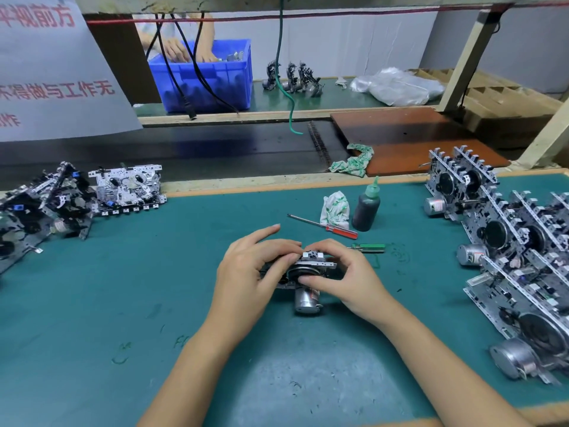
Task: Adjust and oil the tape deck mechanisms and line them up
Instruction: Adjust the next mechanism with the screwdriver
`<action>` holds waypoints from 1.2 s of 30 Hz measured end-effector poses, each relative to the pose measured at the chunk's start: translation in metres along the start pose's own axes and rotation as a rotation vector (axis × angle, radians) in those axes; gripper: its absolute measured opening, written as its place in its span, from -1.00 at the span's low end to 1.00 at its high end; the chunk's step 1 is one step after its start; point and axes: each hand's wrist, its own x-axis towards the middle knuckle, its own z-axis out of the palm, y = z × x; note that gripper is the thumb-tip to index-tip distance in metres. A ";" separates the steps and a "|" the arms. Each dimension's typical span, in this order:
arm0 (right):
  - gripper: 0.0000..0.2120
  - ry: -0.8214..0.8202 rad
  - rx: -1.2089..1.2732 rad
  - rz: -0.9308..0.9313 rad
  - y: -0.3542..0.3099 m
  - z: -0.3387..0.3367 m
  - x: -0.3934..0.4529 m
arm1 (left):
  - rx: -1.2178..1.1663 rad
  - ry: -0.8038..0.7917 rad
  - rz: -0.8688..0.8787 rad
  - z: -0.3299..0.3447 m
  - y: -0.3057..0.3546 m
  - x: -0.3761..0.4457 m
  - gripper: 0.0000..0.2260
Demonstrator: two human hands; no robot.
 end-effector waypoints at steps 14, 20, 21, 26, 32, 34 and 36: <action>-0.56 -0.041 -0.969 -0.175 -0.007 -0.019 -0.029 | 0.013 0.010 0.000 0.002 -0.003 0.002 -0.85; -0.59 -0.054 -1.020 -0.193 -0.006 -0.024 -0.027 | -0.008 0.000 -0.010 0.000 0.000 0.001 -0.85; -0.61 -0.061 -1.036 -0.187 -0.006 -0.024 -0.027 | -0.011 0.000 -0.013 0.000 0.001 0.001 -0.85; -0.57 -0.081 -0.806 -0.057 -0.012 -0.026 -0.015 | -0.012 -0.003 -0.010 -0.001 0.003 0.001 -0.83; -0.66 -0.044 -0.200 0.049 -0.017 -0.007 -0.002 | 0.006 -0.012 -0.002 -0.002 0.003 0.001 -0.84; -0.66 -0.021 -0.123 0.091 -0.015 -0.005 -0.001 | 0.004 -0.015 -0.003 -0.002 0.003 0.001 -0.84; -0.66 -0.019 -0.101 0.101 -0.014 -0.006 0.000 | -0.002 -0.019 -0.009 -0.002 0.004 0.001 -0.84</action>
